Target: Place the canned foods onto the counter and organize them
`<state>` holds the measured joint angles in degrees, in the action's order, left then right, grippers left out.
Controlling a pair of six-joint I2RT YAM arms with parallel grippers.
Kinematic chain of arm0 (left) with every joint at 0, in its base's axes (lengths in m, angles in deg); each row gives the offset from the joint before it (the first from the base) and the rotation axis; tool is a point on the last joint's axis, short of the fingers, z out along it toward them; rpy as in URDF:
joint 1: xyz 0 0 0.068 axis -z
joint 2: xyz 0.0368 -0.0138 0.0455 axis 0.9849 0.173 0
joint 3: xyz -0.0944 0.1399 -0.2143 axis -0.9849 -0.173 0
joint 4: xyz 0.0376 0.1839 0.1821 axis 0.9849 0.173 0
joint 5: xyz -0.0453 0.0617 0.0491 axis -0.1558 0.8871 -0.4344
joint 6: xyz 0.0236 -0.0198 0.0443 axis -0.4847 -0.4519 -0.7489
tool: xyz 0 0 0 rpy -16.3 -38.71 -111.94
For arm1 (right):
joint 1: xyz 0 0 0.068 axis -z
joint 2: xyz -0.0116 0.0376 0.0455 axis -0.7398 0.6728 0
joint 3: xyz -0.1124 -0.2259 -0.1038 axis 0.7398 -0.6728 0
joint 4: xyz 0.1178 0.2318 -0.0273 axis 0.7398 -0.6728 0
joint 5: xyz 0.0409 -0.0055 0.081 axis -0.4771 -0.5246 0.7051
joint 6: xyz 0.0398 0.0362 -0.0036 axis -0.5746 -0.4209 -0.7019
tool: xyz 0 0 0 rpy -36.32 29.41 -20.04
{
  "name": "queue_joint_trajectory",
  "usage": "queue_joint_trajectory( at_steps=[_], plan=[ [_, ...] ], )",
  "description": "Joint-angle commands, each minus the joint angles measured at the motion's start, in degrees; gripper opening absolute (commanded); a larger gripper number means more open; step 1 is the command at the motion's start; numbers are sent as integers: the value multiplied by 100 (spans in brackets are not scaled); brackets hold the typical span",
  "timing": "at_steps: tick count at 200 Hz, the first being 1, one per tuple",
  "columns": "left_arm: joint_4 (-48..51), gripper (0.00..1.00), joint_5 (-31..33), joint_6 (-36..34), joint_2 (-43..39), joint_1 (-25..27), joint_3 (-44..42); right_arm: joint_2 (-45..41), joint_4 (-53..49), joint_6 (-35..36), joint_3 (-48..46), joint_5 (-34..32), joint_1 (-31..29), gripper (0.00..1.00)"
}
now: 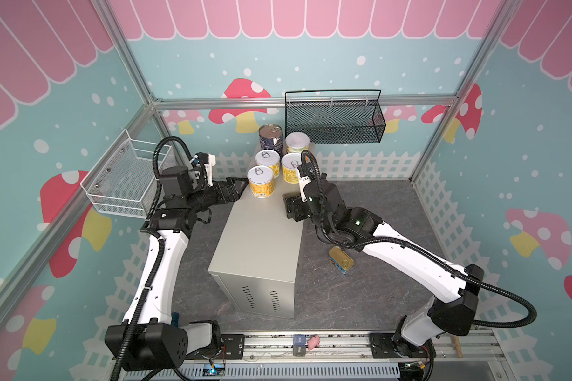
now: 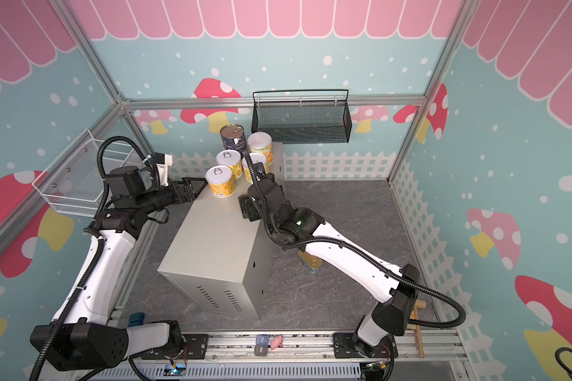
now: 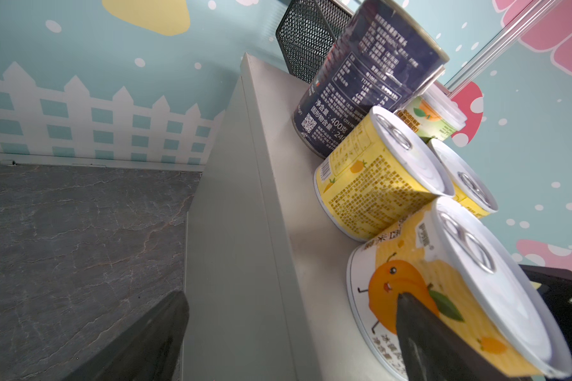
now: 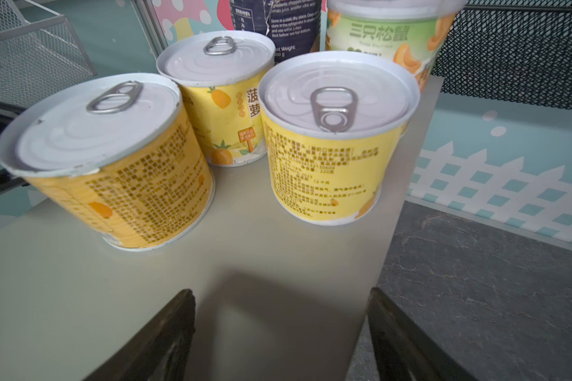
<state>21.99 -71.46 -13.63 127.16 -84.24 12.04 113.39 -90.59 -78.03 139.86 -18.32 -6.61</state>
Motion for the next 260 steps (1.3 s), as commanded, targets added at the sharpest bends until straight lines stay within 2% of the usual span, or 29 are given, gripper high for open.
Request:
queue_joint_trajectory(
  at_steps=[1, 71, 105, 142, 204, 260],
  plan=[
    [-36, 99, -19, -39, 6, 60, -70, -123, -153, -108, -105, -156, -17, 83],
    [39, 99, 128, -81, -30, 83, -54, -164, -153, -68, -104, -160, -16, 84],
    [183, 99, 596, 23, -122, -5, 4, -240, -238, -26, -86, -213, -17, 84],
    [352, 99, 744, 69, -338, -293, 16, -652, -532, 56, -158, -409, 67, 93],
    [729, 99, 969, 87, -693, -431, -1, -1325, -1810, -737, -424, 9, 1102, 96],
    [869, 99, 475, 157, -708, -415, 197, -1533, -1987, -756, -1671, 758, 1701, 99]
  ],
)
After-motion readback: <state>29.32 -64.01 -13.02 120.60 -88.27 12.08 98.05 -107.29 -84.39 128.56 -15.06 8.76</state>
